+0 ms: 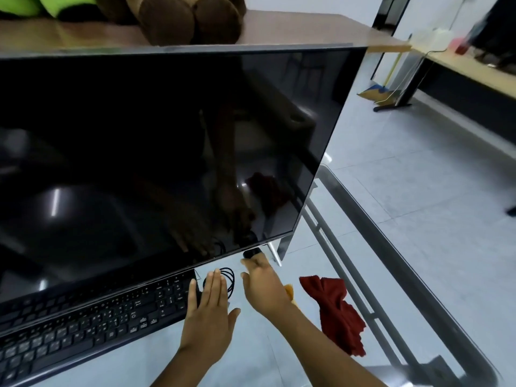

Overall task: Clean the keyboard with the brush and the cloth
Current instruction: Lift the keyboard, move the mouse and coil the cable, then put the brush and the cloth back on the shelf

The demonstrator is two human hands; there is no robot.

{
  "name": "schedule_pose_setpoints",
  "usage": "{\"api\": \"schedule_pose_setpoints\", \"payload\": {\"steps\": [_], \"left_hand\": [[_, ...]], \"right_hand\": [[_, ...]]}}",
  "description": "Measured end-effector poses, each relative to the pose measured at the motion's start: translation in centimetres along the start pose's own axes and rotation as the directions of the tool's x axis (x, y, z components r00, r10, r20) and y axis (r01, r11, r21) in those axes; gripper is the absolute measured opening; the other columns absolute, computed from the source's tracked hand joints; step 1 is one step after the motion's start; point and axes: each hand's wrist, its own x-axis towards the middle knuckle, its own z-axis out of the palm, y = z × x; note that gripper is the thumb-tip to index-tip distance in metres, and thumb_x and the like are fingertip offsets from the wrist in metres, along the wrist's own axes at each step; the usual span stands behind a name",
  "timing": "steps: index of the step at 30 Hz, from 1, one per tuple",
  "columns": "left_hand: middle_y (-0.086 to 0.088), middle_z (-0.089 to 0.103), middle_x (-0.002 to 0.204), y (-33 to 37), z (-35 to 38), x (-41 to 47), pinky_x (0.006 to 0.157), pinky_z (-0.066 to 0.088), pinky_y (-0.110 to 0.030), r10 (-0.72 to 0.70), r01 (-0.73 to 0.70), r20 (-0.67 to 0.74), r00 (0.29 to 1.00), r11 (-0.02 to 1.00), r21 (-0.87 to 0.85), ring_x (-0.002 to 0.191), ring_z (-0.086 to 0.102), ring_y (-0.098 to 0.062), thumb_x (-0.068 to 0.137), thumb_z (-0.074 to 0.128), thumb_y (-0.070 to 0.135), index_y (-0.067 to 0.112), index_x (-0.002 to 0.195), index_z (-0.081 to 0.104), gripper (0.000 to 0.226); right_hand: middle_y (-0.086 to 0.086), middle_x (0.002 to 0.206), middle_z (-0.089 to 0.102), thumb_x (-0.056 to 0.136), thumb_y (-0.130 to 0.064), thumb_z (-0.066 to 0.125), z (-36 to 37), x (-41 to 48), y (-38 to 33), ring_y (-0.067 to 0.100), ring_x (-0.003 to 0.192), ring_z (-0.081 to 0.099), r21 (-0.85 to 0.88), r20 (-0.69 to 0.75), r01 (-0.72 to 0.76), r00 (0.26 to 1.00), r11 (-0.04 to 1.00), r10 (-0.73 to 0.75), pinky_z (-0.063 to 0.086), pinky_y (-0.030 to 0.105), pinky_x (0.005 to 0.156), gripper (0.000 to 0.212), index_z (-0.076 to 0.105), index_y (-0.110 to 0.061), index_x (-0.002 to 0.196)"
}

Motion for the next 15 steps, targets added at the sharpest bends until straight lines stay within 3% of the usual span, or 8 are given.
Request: {"api": "schedule_pose_setpoints", "payload": {"steps": [3,5,8,12,15], "left_hand": [[-0.022,0.040,0.146,2.4,-0.9,1.0,0.113,0.019,-0.058,0.020,-0.020,-0.010,1.000,1.000,-0.022,0.137,0.038,-0.034,0.097,0.012,0.051,-0.005,0.138,0.043,0.076],[-0.020,0.042,0.146,5.1,-1.5,1.4,0.112,0.027,-0.053,0.030,-0.033,-0.043,0.999,0.995,-0.091,0.135,0.040,-0.033,0.094,0.024,0.050,-0.003,0.138,0.044,0.072],[-0.009,0.040,0.145,9.1,-2.6,1.6,0.107,0.034,-0.037,0.024,-0.027,-0.020,0.999,0.990,-0.140,0.132,0.039,-0.026,0.099,0.030,0.048,0.007,0.148,0.028,0.064],[-0.001,0.057,0.121,12.7,-2.8,2.6,0.084,0.046,-0.025,-0.064,0.078,0.067,0.996,0.970,-0.230,0.107,0.056,-0.016,0.099,0.031,0.049,0.018,0.129,0.043,0.045],[0.002,0.065,0.106,14.0,-1.5,3.3,0.070,0.048,-0.025,-0.145,0.195,0.184,0.972,0.936,-0.294,0.095,0.064,-0.016,0.099,0.028,0.051,0.018,0.122,0.047,0.045]], "right_hand": [[0.008,0.128,0.045,0.098,-0.019,0.046,-2.1,-0.7,2.2,0.027,0.103,0.059,-0.002,-0.101,-0.016,0.995,1.000,0.015,0.052,0.036,0.089,0.032,0.054,-0.013,0.129],[0.008,0.128,0.047,0.097,-0.019,0.049,-3.9,-1.8,4.0,0.026,0.103,0.059,-0.010,-0.135,-0.071,0.988,0.997,0.069,0.052,0.034,0.086,0.033,0.054,-0.012,0.130],[0.005,0.133,0.047,0.097,-0.024,0.053,-5.7,-3.9,7.3,0.022,0.108,0.058,-0.026,-0.169,-0.173,0.972,0.985,0.166,0.050,0.027,0.090,0.038,0.052,-0.014,0.133],[0.006,0.137,0.047,0.099,-0.029,0.049,-7.0,-6.3,11.8,0.021,0.120,0.052,-0.012,-0.213,-0.369,0.909,0.929,0.358,0.045,0.028,0.098,0.039,0.053,-0.015,0.135],[0.009,0.137,0.046,0.095,-0.049,0.048,-7.1,-7.4,14.2,0.026,0.124,0.047,-0.005,-0.141,-0.538,0.835,0.843,0.532,0.043,0.038,0.101,0.052,0.050,-0.013,0.133]]}}
